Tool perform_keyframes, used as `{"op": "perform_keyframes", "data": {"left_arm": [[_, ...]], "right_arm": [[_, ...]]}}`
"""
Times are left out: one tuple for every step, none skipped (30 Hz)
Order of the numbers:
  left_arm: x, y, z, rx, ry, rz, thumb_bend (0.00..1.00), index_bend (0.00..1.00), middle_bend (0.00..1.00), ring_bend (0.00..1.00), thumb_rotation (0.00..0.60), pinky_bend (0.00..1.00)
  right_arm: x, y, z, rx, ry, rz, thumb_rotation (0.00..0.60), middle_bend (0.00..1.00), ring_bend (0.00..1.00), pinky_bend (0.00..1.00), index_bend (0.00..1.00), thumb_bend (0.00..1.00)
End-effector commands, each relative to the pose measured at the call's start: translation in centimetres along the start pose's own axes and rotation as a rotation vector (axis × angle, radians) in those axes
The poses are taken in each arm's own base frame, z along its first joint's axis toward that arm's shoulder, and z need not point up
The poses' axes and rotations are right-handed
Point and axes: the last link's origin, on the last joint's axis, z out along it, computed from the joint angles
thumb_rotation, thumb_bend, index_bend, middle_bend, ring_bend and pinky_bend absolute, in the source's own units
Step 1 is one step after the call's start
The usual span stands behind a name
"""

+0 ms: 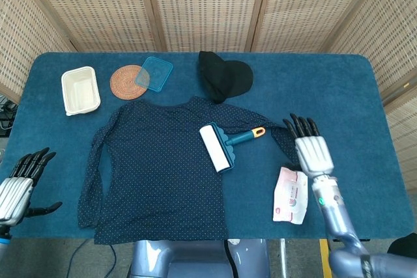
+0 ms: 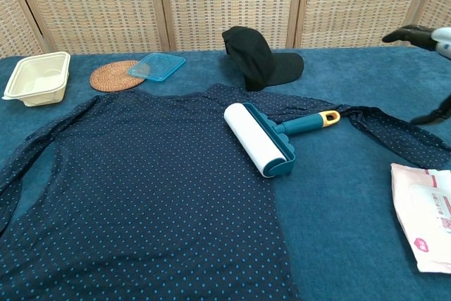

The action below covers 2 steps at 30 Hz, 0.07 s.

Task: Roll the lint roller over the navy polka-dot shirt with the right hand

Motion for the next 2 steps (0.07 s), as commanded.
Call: {"op": "perform_keyframes", "data": {"left_arm": [[0.12, 0.11, -0.15, -0.007, 0.005, -0.003, 0.0, 0.0, 0.0, 0.0, 0.6, 0.0], [0.16, 0.15, -0.19, -0.011, 0.007, -0.004, 0.0, 0.0, 0.0, 0.0, 0.6, 0.0]], "right_arm": [[-0.73, 3.83, -4.22, -0.001, 0.015, -0.036, 0.6, 0.0, 0.0, 0.0, 0.0, 0.0], [-0.83, 3.98, -4.53, 0.002, 0.027, -0.044, 0.6, 0.0, 0.0, 0.0, 0.0, 0.0]]}}
